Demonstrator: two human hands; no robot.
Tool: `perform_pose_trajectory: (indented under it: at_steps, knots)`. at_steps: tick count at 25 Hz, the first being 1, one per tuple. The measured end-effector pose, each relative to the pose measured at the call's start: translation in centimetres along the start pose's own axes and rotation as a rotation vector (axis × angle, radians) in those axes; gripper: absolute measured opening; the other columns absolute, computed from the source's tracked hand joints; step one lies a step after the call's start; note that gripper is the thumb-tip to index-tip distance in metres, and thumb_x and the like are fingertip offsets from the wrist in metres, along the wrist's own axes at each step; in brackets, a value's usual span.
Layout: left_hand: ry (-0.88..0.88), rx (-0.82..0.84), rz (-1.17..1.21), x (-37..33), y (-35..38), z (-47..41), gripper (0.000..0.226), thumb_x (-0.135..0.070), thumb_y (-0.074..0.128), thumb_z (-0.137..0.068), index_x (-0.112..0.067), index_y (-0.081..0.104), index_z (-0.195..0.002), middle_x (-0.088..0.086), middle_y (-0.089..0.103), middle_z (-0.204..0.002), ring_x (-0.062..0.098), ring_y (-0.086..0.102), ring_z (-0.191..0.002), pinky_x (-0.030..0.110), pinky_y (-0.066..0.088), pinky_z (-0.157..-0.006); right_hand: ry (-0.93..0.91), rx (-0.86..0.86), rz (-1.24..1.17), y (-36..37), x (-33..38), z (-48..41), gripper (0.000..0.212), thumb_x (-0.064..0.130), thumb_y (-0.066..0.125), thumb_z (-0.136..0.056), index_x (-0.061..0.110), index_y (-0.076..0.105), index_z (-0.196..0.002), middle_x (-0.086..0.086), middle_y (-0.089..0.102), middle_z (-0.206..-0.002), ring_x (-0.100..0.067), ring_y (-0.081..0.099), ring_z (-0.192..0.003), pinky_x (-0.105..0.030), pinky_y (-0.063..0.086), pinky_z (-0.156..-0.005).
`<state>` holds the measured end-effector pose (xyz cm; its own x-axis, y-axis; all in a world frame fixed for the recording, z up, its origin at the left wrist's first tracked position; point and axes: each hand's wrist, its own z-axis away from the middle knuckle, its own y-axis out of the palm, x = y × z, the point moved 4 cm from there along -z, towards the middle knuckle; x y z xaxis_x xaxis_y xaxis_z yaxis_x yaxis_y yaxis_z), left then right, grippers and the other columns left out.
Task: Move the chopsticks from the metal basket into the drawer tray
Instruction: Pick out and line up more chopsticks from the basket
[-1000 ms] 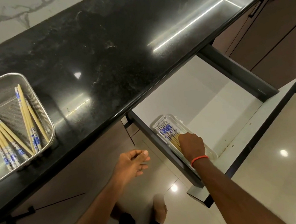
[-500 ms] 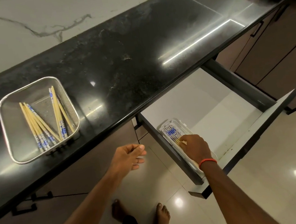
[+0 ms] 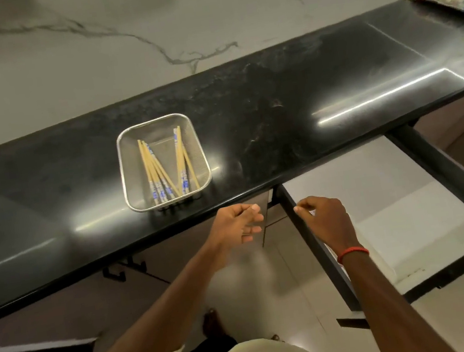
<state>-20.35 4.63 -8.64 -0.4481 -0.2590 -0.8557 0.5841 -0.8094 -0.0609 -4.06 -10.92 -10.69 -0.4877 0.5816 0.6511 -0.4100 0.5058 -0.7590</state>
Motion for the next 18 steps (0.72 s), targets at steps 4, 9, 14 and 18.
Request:
perform_pose_trajectory:
  at_steps: [4, 9, 14, 18]
  knots:
    - [0.039, -0.065, 0.052, -0.6, -3.3, 0.9, 0.027, -0.038, 0.063, -0.098, -0.016, 0.072, -0.111, -0.001, 0.08, -0.1, 0.014, 0.077, -0.084, 0.029, 0.057, -0.073, -0.115, -0.015, -0.058, 0.7, 5.9, -1.8, 0.016, 0.029, 0.07, -0.092, 0.015, 0.077, -0.097, -0.002, 0.077, -0.088, -0.011, 0.067, -0.077, -0.028, 0.058, -0.075]
    - [0.1, -0.134, 0.11, -2.1, -8.1, 1.0, 0.026, -0.038, 0.062, -0.097, -0.018, 0.071, -0.112, 0.001, 0.079, -0.106, 0.017, 0.077, -0.09, 0.038, 0.061, -0.086, -0.254, 0.017, -0.136, 2.3, 14.5, -4.8, 0.015, 0.029, 0.071, -0.091, 0.016, 0.078, -0.092, 0.002, 0.076, -0.08, -0.01, 0.069, -0.073, -0.033, 0.06, -0.071]
    - [0.13, -0.163, 0.231, -4.3, -12.9, 0.1, 0.028, -0.033, 0.061, -0.099, -0.012, 0.069, -0.116, 0.007, 0.078, -0.109, 0.022, 0.077, -0.095, 0.039, 0.062, -0.086, -0.346, 0.054, -0.052, 6.3, 22.5, -8.2, 0.016, 0.033, 0.068, -0.091, 0.019, 0.075, -0.095, 0.003, 0.074, -0.084, -0.009, 0.068, -0.074, -0.032, 0.061, -0.073]
    - [0.135, -0.22, 0.289, -5.1, -16.7, -0.9, 0.026, -0.031, 0.063, -0.098, -0.01, 0.071, -0.111, 0.01, 0.079, -0.104, 0.027, 0.076, -0.095, 0.037, 0.063, -0.078, -0.252, 0.156, 0.204, 11.2, 25.3, -11.4, 0.024, 0.035, 0.068, -0.089, 0.02, 0.072, -0.107, -0.008, 0.074, -0.101, -0.027, 0.07, -0.093, -0.038, 0.058, -0.081]
